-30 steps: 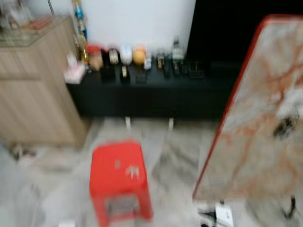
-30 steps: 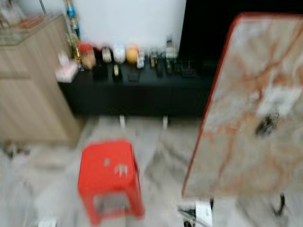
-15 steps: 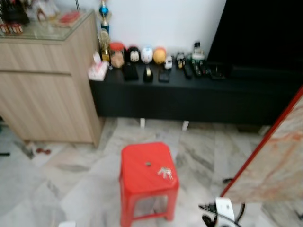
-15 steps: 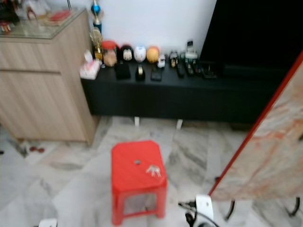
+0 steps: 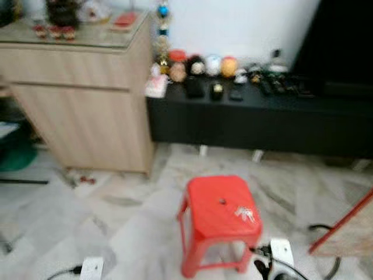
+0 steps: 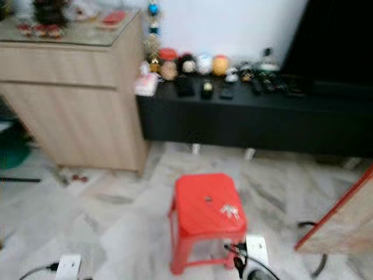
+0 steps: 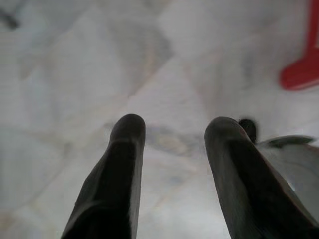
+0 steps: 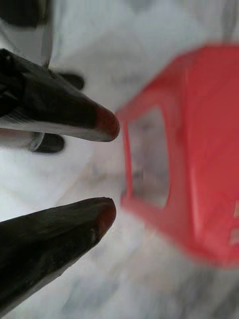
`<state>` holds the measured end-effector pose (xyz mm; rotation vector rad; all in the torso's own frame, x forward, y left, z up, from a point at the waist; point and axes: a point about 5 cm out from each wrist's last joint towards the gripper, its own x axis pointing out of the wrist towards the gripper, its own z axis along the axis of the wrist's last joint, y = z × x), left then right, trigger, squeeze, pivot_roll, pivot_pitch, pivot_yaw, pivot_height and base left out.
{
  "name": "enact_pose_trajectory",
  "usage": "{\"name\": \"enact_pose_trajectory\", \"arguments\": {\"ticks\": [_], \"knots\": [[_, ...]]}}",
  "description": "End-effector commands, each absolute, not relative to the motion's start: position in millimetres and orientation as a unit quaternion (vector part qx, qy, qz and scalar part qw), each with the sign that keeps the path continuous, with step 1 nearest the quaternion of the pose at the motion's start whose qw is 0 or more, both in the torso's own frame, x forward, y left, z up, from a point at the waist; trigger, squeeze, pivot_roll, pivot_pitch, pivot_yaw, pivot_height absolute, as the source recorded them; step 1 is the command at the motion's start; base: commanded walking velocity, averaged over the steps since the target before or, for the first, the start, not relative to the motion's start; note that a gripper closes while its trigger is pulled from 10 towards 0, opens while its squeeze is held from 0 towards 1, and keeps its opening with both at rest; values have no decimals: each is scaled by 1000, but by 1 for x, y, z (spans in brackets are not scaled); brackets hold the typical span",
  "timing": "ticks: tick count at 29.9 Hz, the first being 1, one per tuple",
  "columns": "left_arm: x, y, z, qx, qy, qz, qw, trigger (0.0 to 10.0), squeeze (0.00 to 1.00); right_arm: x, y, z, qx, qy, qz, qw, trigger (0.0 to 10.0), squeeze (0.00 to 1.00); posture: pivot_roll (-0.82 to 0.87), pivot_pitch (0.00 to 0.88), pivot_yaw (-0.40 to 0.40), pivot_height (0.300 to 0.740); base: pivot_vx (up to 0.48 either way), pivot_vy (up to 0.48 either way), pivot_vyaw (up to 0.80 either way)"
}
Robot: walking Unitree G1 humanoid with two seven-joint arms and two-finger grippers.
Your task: Hang keys on a hook
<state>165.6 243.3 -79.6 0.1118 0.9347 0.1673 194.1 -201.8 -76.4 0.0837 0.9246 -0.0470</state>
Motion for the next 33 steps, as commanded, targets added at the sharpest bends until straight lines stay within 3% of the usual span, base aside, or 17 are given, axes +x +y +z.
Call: {"name": "enact_pose_trajectory", "arguments": {"ticks": [1,13,22,33], "knots": [[162,237,-83,61,466,61,881,10000,0,193,-208,-76,60,444,-47,893,10000,0,24,0,26,740,0,0,0],[177,231,-78,73,451,42,888,10000,0,206,-213,-69,62,432,-52,898,10000,0,9,0,24,740,0,0,0],[176,226,-80,54,454,44,888,10000,0,208,-222,-65,75,422,-68,901,10000,0,13,0,-22,740,0,-345,0],[172,224,-82,49,458,43,887,10000,0,205,-228,-65,83,415,-75,903,10000,0,-11,0,-13,740,0,-357,0]]}}
